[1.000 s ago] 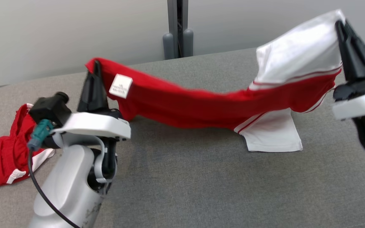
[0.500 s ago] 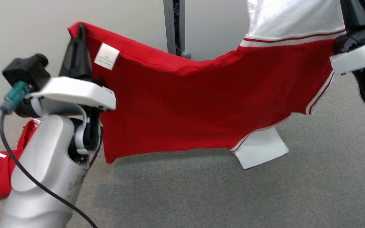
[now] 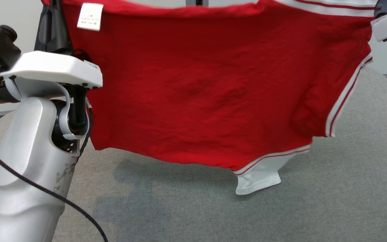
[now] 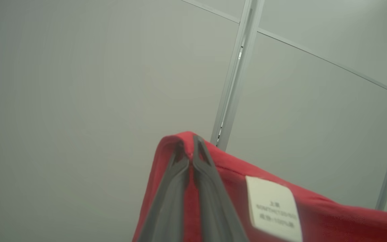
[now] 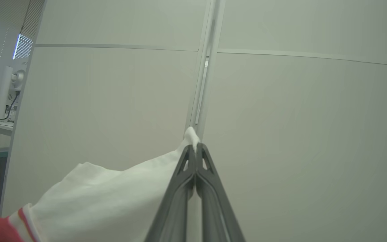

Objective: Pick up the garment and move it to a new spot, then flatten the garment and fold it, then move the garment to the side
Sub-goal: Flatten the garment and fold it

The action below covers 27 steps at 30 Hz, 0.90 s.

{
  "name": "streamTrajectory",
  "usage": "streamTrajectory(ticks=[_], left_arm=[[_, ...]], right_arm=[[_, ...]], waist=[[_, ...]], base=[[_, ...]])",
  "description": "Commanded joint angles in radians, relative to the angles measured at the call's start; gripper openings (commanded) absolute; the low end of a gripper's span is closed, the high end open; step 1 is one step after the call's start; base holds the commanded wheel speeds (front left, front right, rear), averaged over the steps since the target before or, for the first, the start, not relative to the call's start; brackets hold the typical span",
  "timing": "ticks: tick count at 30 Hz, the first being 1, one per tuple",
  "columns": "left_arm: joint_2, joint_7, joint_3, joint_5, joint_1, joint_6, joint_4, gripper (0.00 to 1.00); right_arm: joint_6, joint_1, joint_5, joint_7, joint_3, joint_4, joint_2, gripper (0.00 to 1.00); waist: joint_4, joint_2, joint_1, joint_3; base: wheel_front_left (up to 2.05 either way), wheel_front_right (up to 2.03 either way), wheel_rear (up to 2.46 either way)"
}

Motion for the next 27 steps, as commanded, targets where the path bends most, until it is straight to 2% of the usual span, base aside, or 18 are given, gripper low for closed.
streamTrajectory(ticks=[1, 8, 14, 17, 20, 22, 23, 27], left_arm=[[-0.002, 0.004, 0.003, -0.005, -0.009, 0.004, 0.015, 0.0], [-0.029, 0.019, -0.013, -0.002, -0.117, 0.001, 0.125, 0.0], [-0.095, 0.038, -0.039, 0.008, -0.346, -0.018, 0.265, 0.0], [-0.126, 0.009, -0.046, 0.014, -0.463, -0.029, 0.351, 0.0], [-0.147, -0.049, -0.034, 0.02, -0.591, -0.031, 0.423, 0.0], [-0.155, -0.066, -0.032, 0.019, -0.628, -0.035, 0.445, 0.0], [-0.167, -0.091, -0.027, 0.015, -0.689, -0.046, 0.483, 0.0], [-0.174, -0.112, -0.013, 0.049, -0.816, -0.068, 0.482, 0.0]], right_arm=[[0.0, -0.011, -0.016, -0.001, 0.003, 0.02, -0.01, 0.0], [0.0, -0.106, -0.018, -0.018, 0.002, 0.136, 0.009, 0.0], [0.0, -0.281, -0.046, -0.028, 0.04, 0.21, 0.004, 0.0], [0.0, -0.376, -0.052, -0.039, 0.028, 0.262, 0.016, 0.0], [0.0, -0.488, -0.11, -0.046, 0.001, 0.292, 0.015, 0.0], [0.0, -0.521, -0.143, -0.047, -0.025, 0.279, 0.016, 0.0], [0.0, -0.551, -0.217, -0.045, -0.089, 0.239, 0.023, 0.0], [0.0, -0.576, -0.426, -0.044, -0.208, 0.045, 0.048, 0.0]], waist=[[0.005, 0.0, 0.0, 0.006], [0.014, 0.0, 0.0, 0.096], [0.026, 0.0, 0.0, 0.241], [0.032, 0.0, 0.0, 0.304], [0.036, 0.0, 0.0, 0.373], [0.037, 0.0, 0.0, 0.395], [0.041, 0.0, 0.0, 0.431], [0.045, 0.0, 0.0, 0.508]], base=[[0.0, 0.0, 0.0], [0.0, 0.0, 0.0], [0.0, 0.0, 0.0], [0.0, 0.0, 0.0], [0.0, 0.0, 0.0], [0.0, 0.0, 0.0], [0.0, 0.0, 0.0], [0.0, 0.0, 0.0]])
